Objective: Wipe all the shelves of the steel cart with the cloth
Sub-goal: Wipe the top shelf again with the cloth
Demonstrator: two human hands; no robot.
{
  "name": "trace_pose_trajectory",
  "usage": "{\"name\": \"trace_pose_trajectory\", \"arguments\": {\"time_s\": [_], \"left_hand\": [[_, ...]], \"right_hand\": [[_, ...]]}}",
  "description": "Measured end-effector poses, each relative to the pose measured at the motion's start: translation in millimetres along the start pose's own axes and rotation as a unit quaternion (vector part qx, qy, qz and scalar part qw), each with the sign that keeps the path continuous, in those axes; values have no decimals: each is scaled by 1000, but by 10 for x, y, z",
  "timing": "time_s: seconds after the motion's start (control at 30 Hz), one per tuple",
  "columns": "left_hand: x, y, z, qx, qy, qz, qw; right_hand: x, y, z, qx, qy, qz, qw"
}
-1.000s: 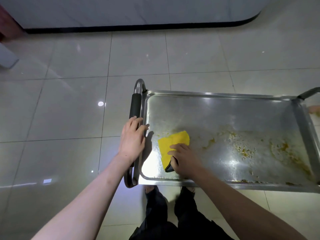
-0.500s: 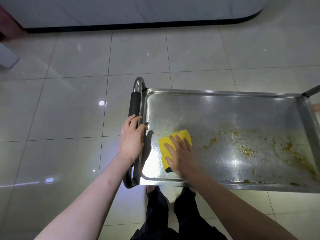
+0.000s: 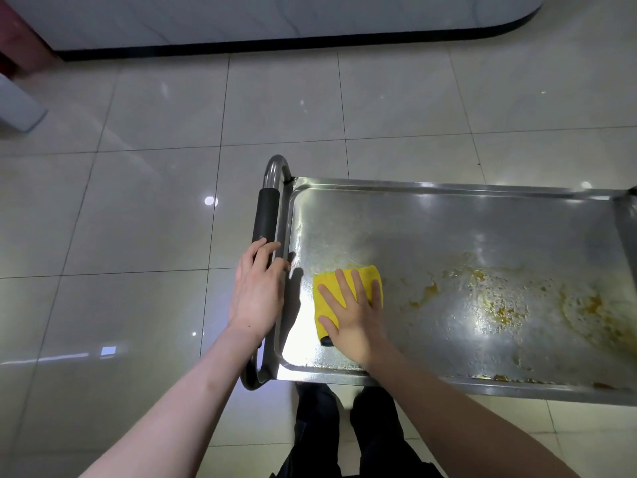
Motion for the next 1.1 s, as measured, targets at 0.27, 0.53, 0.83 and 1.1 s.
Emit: {"name": "trace_pose_trajectory", "arguments": {"time_s": [0.27,0.53,0.83,1.1], "left_hand": [[-25,8,-45,-14,4,3,1000],[-23,-17,-44,-29,12,14,999],[-40,0,-41,-16,9,10,1000],[-32,-23,-25,-1,8,9,1000]], "right_hand": [[-92,58,135,17,9,66,998],[-159,382,123,21,60,141,988],[4,473,225,131,133,222,957],[157,443,46,54,58,198,977]]}}
Point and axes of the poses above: each hand's wrist, its own x-axis towards the middle knuckle, its own z-axis out of the palm, y = z × x, the point moved 1 cm from there along x, towards the middle knuckle, and after that the axes turned 6 degrees about -x, right-handed, at the moved point
